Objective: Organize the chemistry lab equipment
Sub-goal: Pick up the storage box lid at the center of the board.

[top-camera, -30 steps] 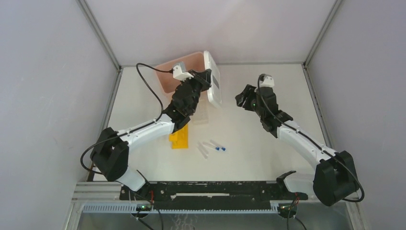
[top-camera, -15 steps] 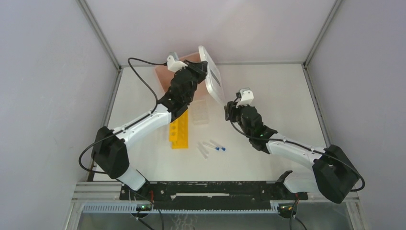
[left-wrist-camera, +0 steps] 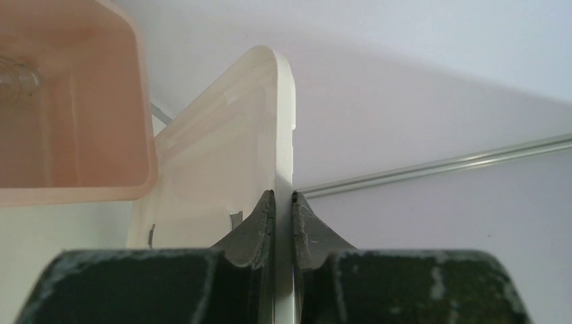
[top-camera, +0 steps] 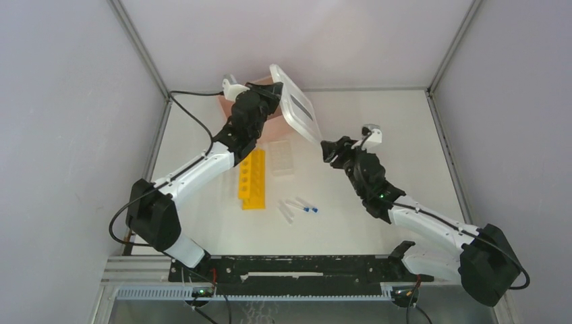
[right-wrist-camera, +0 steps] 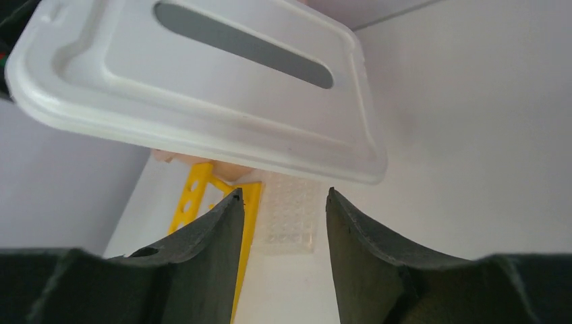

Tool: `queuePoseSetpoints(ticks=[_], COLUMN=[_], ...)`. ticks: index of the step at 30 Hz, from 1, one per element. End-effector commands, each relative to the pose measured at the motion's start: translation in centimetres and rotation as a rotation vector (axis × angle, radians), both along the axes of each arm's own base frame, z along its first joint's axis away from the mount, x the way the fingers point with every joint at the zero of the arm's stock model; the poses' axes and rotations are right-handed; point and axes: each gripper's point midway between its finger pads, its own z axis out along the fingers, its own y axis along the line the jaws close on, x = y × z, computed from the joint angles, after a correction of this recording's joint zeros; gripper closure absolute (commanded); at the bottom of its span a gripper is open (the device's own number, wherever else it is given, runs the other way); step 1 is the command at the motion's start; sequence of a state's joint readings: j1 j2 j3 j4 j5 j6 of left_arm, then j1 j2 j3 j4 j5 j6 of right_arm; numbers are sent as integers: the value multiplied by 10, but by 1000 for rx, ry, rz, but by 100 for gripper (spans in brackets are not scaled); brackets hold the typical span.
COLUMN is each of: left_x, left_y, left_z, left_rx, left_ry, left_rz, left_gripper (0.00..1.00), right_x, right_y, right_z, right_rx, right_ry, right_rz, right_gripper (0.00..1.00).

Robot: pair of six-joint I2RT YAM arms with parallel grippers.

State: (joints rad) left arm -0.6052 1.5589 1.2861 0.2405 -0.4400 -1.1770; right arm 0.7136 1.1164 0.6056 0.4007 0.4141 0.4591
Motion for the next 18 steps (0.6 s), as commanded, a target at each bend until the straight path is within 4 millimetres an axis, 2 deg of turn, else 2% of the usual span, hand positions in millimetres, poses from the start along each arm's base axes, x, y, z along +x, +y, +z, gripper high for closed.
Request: queuePoseSetpoints(ticks=[1,5,6,10,13,18], left_x=[-8,-10,-11,-12,-14,-16], left_y=[18,26,28,31,35,42], left_z=[40,37,39,37,37,34], left_rx=[-189,-254,-273,-305,-335,-391], left_ry=[-70,-69,-76,-72,-78,-85], left_rz=[3,15,15,12,11,17], left_gripper=[100,100,100,100,100,100], right_x=[-5,-2,0,7,15,22], right_y=[-2,-5,-5,4,6,12], right_z=[-9,-13,-14,-11,-11,-14], right_rx=[408,623,667,813,904,1027], right_ry=[160,226,239,277,300,343], right_rz=[20,50,62,136,152,185], right_gripper=[44,41,36,32,21,21])
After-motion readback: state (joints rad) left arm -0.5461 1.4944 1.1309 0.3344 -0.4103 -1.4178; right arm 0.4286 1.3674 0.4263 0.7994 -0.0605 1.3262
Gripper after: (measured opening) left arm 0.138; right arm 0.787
